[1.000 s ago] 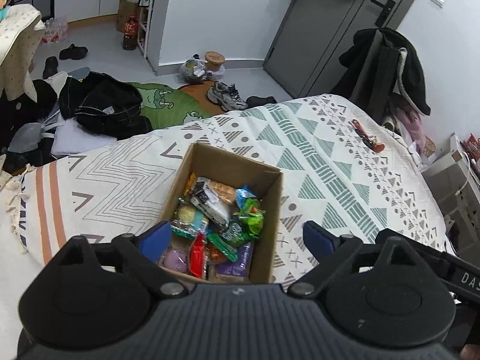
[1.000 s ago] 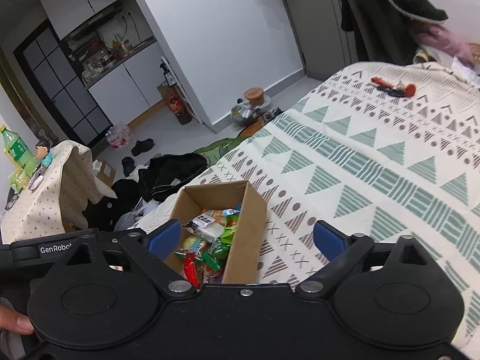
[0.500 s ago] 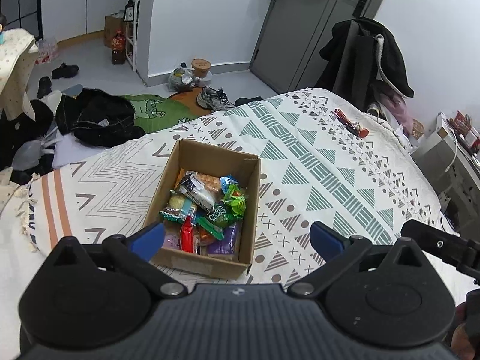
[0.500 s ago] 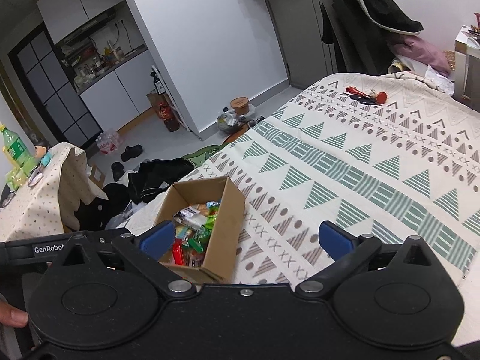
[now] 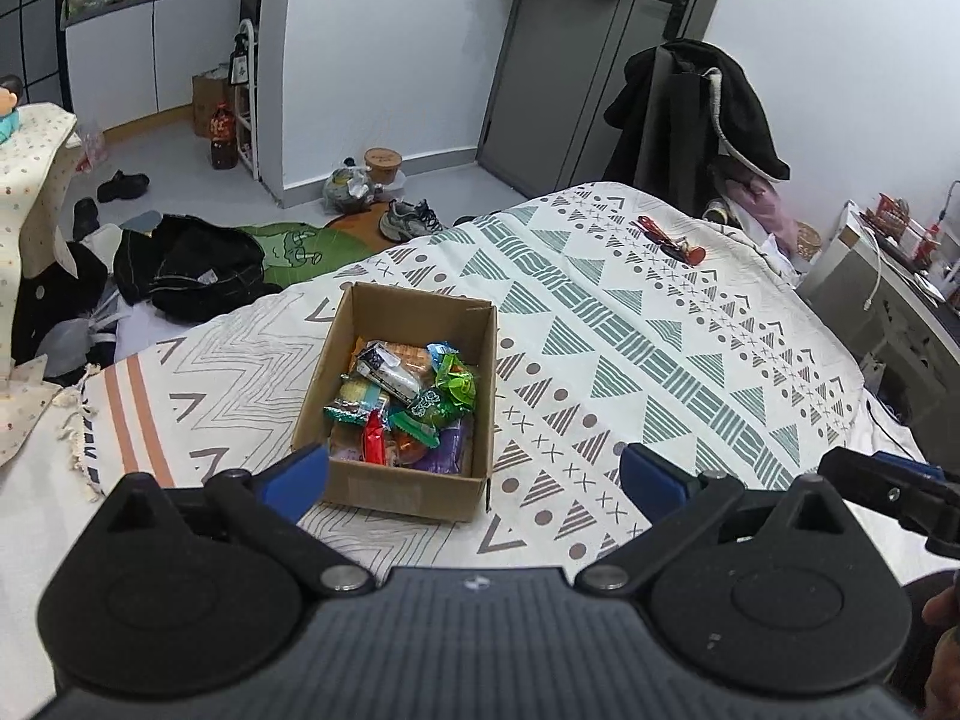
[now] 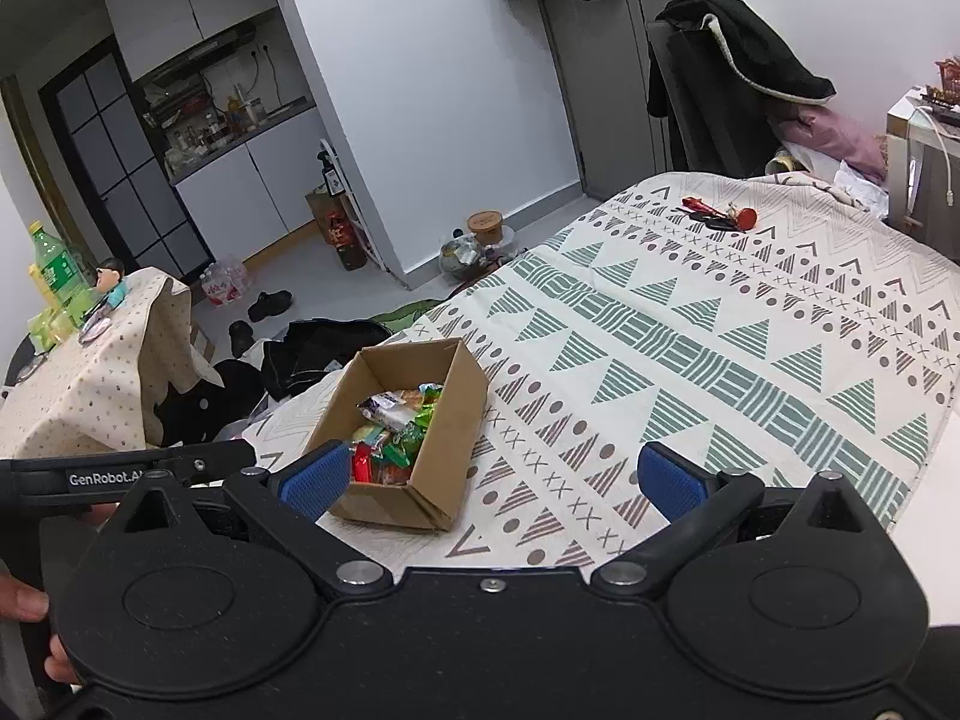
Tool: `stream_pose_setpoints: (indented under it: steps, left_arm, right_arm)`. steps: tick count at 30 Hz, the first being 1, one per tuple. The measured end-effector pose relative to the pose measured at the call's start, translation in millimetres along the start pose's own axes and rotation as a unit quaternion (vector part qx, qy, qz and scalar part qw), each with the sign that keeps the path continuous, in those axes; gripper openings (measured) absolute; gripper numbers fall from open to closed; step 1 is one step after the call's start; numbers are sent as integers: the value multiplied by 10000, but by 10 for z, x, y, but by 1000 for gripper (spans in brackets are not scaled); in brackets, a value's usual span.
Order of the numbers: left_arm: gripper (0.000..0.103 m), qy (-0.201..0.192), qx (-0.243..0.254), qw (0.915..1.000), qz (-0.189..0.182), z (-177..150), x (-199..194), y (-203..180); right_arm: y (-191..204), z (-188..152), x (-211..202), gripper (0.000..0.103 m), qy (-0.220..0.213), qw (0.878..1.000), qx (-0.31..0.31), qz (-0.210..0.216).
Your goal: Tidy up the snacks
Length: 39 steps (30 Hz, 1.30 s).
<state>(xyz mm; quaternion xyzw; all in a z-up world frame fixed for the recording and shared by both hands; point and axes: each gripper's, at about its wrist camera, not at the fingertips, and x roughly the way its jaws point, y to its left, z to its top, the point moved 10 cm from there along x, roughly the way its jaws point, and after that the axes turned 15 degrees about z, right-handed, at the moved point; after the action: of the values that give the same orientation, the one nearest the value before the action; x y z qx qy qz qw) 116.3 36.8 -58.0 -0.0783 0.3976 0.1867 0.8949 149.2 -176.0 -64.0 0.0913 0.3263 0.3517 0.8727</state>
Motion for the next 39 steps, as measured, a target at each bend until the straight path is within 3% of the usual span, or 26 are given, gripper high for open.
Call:
stream_pose_setpoints:
  steps: [17, 25, 39]
  left_arm:
    - [103, -332, 119, 9994, -47, -249, -399, 133]
    - [103, -482, 91, 9987, -99, -283, -520, 155]
    - [103, -526, 28, 9986, -101, -305, -544, 217]
  right_arm:
    - [139, -231, -241, 103, -82, 9999, -82, 122]
    - [131, -277, -241, 103, -93, 9998, -167, -28]
    - [126, -281, -233, 103, -50, 9999, -123, 22]
